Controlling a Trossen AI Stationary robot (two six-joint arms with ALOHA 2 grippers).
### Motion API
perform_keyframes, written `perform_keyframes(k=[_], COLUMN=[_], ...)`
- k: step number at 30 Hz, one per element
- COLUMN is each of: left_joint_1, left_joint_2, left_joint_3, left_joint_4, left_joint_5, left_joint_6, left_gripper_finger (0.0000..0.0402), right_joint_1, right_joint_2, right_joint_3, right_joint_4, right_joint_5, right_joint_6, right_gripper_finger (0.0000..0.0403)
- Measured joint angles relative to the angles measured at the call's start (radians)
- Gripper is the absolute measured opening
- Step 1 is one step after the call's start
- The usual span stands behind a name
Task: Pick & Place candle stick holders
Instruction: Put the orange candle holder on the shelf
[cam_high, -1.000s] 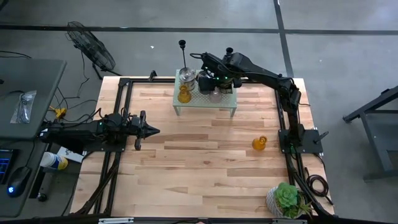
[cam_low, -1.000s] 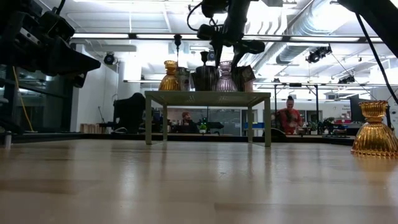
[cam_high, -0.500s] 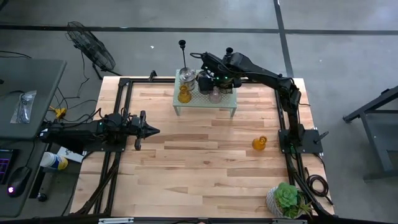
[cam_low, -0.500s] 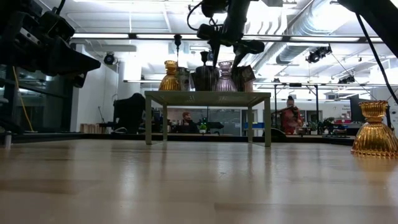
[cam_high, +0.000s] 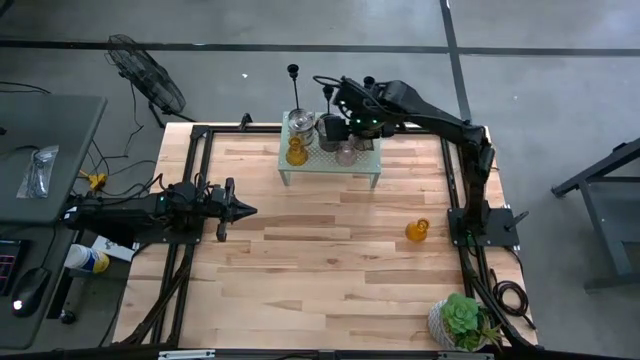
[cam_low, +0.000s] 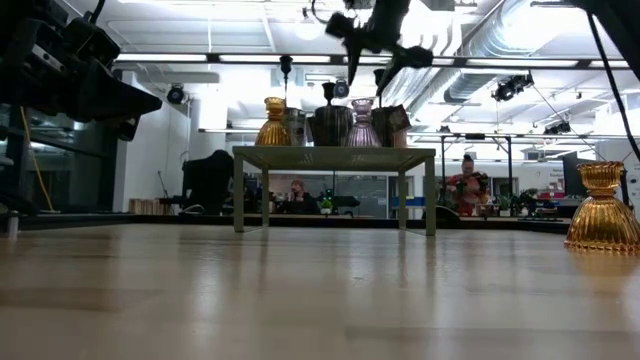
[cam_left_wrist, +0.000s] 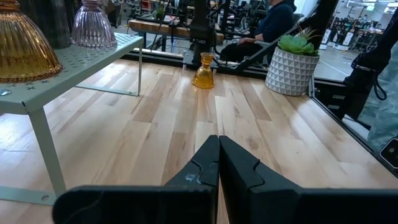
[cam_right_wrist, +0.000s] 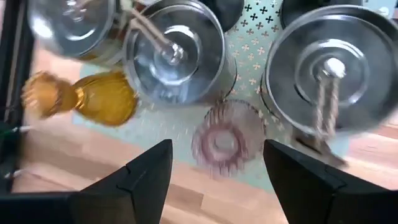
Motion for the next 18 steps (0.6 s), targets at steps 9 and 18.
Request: perform_keyframes(k=[9,18], left_joint_1=[0.000,0.000], left_joint_2=[0.000,0.000], left_joint_3=[0.000,0.000], left_joint_4=[0.000,0.000], left_joint_5=[0.000,0.000], left_joint_6=[0.000,0.000], left_gripper_finger=[0.0000,0.0000], right_joint_1=[0.101,0.227], right_joint_2=[-0.110,-0.280], right_joint_3=[-0.001,-0.226], right_joint_4=[-0.218,-0.210], right_joint_5=[0.082,0.095], right_joint_6=[0.056,0.208], right_gripper_finger=[0.0245,0.0245])
